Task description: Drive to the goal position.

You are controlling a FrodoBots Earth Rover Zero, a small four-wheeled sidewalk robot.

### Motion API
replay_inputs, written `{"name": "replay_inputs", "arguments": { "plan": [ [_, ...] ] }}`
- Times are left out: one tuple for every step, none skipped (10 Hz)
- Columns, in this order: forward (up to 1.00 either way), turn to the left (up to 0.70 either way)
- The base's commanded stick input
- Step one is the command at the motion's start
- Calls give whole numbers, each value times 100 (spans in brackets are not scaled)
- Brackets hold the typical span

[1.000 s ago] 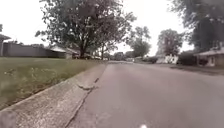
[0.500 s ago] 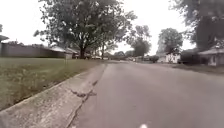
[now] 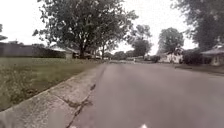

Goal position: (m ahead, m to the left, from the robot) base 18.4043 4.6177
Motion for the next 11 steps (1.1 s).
{"name": "replay_inputs", "arguments": {
  "plan": [
    [70, 0],
    [70, 0],
    [70, -16],
    [70, -25],
    [70, 0],
    [70, 0],
    [70, 0],
    [70, 0],
    [70, 0],
    [70, 0],
    [70, 0]
  ]
}}
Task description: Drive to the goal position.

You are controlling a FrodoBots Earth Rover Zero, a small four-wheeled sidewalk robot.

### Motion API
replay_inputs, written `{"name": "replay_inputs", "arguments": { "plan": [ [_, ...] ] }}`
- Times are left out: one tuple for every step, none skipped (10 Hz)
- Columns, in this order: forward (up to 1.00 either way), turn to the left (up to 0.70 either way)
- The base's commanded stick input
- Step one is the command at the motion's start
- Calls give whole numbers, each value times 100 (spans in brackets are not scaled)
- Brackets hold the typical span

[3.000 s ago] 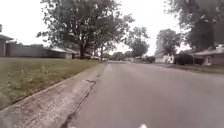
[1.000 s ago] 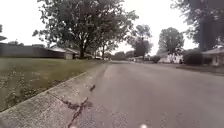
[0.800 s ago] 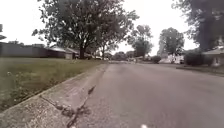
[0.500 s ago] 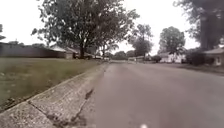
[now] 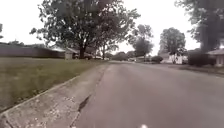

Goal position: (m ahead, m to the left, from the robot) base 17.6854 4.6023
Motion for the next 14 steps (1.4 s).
{"name": "replay_inputs", "arguments": {
  "plan": [
    [70, 0],
    [70, 0],
    [70, 0],
    [70, 0],
    [70, 0],
    [70, 0],
    [70, 0],
    [70, 0],
    [70, 0],
    [70, 0],
    [70, 0],
    [70, 0],
    [70, 0],
    [70, 0]
  ]
}}
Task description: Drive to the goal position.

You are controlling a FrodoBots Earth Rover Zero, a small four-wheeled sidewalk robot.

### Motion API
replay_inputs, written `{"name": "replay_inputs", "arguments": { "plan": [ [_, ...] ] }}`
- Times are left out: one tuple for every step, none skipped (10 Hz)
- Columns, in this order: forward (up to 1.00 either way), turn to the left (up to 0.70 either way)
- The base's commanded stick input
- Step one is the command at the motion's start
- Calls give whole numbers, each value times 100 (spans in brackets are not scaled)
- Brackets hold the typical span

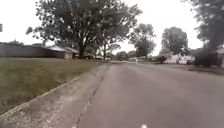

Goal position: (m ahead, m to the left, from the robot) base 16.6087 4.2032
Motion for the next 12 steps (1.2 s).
{"name": "replay_inputs", "arguments": {
  "plan": [
    [70, 0],
    [70, 0],
    [70, 0],
    [70, 0],
    [70, 0],
    [70, 0],
    [70, 0],
    [70, 0],
    [70, 0],
    [70, 0],
    [70, 0],
    [70, 0]
  ]
}}
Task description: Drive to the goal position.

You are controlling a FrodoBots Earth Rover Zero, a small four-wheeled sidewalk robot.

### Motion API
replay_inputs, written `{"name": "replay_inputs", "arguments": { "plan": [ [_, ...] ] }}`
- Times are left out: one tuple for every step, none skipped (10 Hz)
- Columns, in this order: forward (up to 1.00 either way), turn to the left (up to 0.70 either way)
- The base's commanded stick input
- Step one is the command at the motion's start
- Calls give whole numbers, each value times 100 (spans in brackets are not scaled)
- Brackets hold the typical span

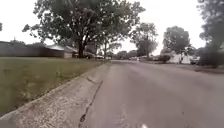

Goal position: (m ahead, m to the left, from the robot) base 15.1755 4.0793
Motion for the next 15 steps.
{"name": "replay_inputs", "arguments": {
  "plan": [
    [70, 0],
    [70, 0],
    [70, 0],
    [70, 0],
    [70, 0],
    [70, 0],
    [70, 0],
    [70, 0],
    [70, -35],
    [70, -35],
    [70, -35],
    [70, -35],
    [70, -12],
    [70, 0],
    [70, 0]
  ]
}}
